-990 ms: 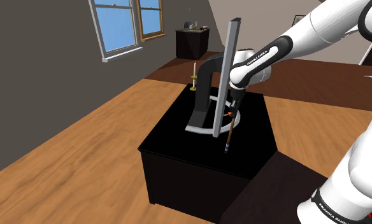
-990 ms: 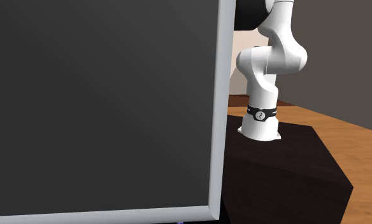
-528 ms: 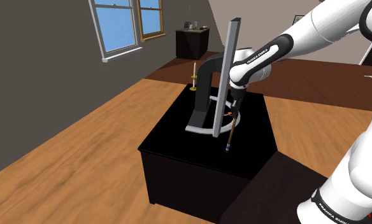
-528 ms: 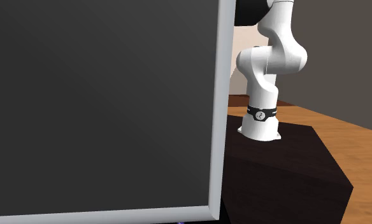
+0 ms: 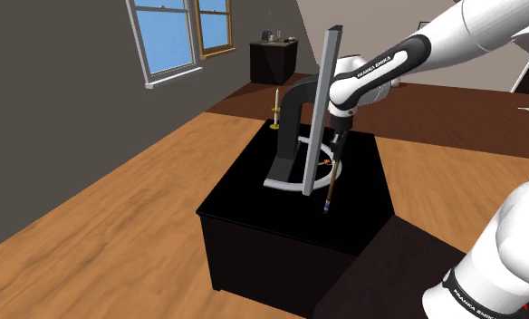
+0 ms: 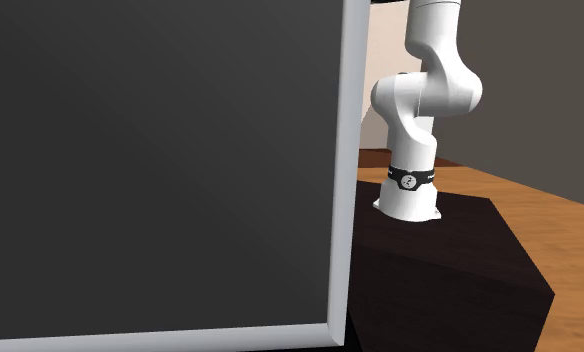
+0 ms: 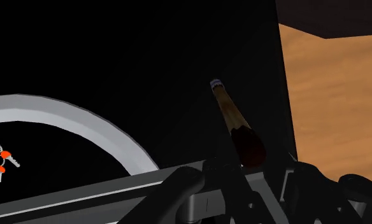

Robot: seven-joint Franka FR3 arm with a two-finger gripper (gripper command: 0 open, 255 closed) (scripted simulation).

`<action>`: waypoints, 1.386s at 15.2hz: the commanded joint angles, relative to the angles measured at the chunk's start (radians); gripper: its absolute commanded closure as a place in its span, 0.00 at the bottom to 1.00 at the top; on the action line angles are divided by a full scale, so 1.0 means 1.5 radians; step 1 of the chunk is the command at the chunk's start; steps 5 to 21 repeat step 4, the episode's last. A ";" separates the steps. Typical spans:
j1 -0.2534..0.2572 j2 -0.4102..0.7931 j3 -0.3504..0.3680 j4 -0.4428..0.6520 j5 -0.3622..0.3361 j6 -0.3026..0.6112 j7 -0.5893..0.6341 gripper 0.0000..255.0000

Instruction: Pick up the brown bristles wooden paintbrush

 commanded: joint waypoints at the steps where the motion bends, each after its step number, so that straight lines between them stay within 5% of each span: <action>1: 0.004 -0.012 0.003 0.017 -0.002 -0.013 -0.001 1.00; 21: 0.004 -0.017 0.003 0.022 -0.003 -0.023 0.000 1.00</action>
